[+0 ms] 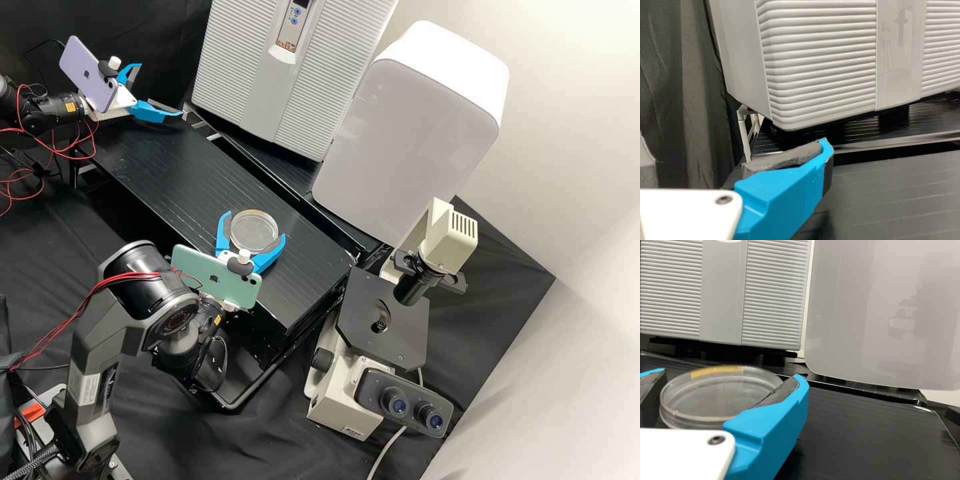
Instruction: Slide the petri dish to the right
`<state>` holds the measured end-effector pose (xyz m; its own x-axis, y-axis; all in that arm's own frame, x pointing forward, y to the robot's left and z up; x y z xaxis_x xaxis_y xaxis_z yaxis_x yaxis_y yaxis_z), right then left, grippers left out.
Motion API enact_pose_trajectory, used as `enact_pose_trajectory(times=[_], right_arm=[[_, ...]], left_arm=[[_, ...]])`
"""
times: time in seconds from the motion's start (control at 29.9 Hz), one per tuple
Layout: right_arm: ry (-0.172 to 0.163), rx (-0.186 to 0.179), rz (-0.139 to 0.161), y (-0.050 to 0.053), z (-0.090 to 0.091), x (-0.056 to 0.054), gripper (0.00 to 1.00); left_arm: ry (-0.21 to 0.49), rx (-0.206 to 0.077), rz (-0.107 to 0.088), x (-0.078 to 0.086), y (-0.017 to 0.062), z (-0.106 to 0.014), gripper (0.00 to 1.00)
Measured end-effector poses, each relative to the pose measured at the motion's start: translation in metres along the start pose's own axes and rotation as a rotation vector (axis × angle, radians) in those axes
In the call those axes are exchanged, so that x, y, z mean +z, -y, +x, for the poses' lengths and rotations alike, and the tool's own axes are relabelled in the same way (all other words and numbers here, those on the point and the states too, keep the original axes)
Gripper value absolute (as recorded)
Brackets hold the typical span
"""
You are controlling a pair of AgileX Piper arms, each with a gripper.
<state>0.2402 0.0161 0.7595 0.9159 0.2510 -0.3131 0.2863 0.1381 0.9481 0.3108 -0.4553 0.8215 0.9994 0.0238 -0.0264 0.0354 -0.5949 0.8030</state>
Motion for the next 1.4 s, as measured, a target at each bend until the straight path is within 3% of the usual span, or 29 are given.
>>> enact_pose_trajectory(times=[0.27,0.43,0.67,0.87,0.97,1.1,1.27,1.4], right_arm=[[0.007,0.022,0.006,-0.001,-0.003,-0.004,1.0],[0.106,0.119,0.044,-0.008,-0.017,0.0,1.0],[0.159,0.165,0.054,-0.009,-0.035,0.0,1.0],[0.171,0.224,0.036,-0.017,-0.054,-0.005,1.0],[0.186,0.236,0.024,-0.02,-0.064,-0.007,1.0],[0.16,0.244,0.009,-0.024,-0.068,-0.012,1.0],[0.146,0.228,0.013,-0.021,-0.066,-0.015,1.0],[0.129,0.206,0.037,-0.015,-0.062,-0.021,1.0]], left_arm=[[0.0,0.0,0.0,0.0,0.0,0.0,1.0],[0.0,0.0,0.0,0.0,0.0,0.0,1.0],[0.0,0.0,0.0,0.0,0.0,0.0,1.0],[0.0,0.0,0.0,0.0,0.0,0.0,1.0],[0.0,0.0,0.0,0.0,0.0,0.0,1.0],[0.0,0.0,0.0,0.0,0.0,0.0,1.0],[0.0,0.0,0.0,0.0,0.0,0.0,1.0],[0.0,0.0,0.0,0.0,0.0,0.0,1.0]])
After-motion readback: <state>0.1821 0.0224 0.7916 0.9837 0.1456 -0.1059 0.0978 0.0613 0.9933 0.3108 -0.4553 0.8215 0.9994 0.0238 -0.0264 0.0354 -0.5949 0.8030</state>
